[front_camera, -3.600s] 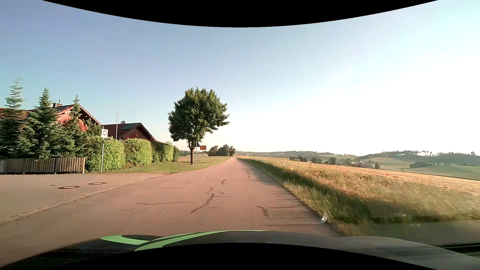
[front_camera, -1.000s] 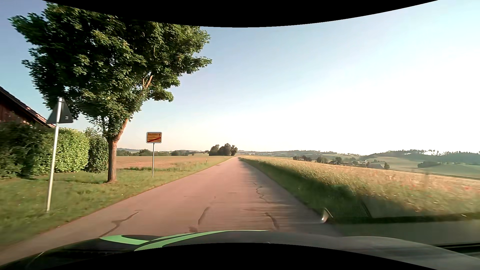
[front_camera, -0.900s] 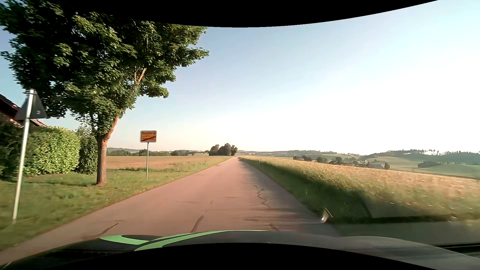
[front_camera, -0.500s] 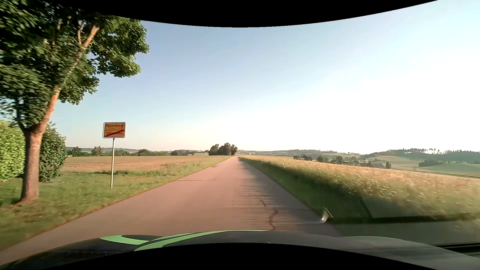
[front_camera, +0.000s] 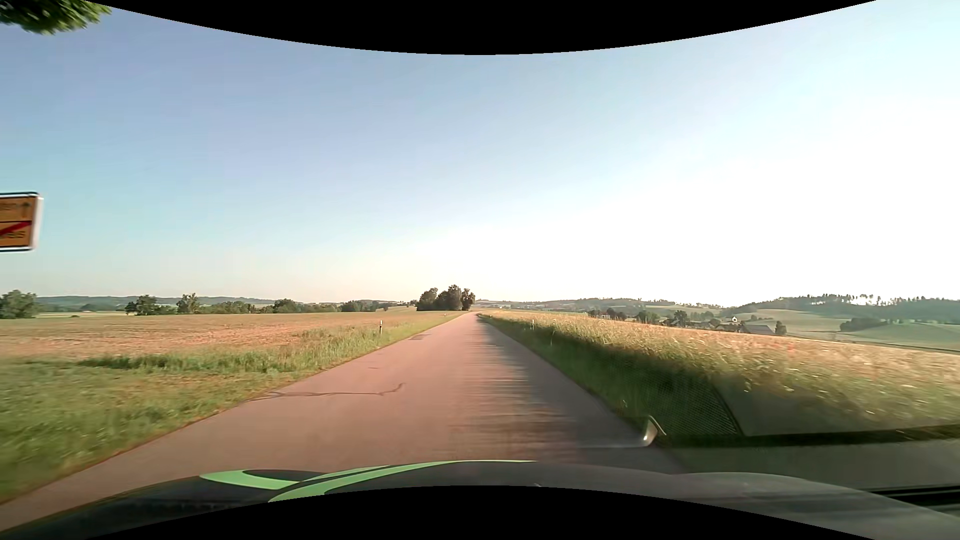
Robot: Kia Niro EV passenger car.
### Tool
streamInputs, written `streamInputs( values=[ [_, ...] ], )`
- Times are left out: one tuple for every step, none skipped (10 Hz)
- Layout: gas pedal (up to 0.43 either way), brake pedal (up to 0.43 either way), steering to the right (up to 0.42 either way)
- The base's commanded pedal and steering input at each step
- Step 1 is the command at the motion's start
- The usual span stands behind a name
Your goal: Follow the waypoints while adhering to traffic rules and regulations
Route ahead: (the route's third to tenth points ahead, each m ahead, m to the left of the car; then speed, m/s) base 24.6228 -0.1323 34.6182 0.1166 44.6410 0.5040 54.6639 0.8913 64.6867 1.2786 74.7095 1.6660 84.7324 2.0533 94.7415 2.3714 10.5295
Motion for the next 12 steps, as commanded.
streamInputs(
  values=[
    [0.331,0.0,-0.005],
    [0.331,0.0,-0.005],
    [0.331,0.0,-0.005],
    [0.339,0.0,-0.005],
    [0.339,0.0,-0.005],
    [0.339,0.0,-0.005],
    [0.35,0.0,-0.005],
    [0.358,0.0,-0.005],
    [0.358,0.0,-0.006],
    [0.358,0.0,-0.006],
    [0.37,0.0,-0.006],
    [0.37,0.0,-0.008]
  ],
)
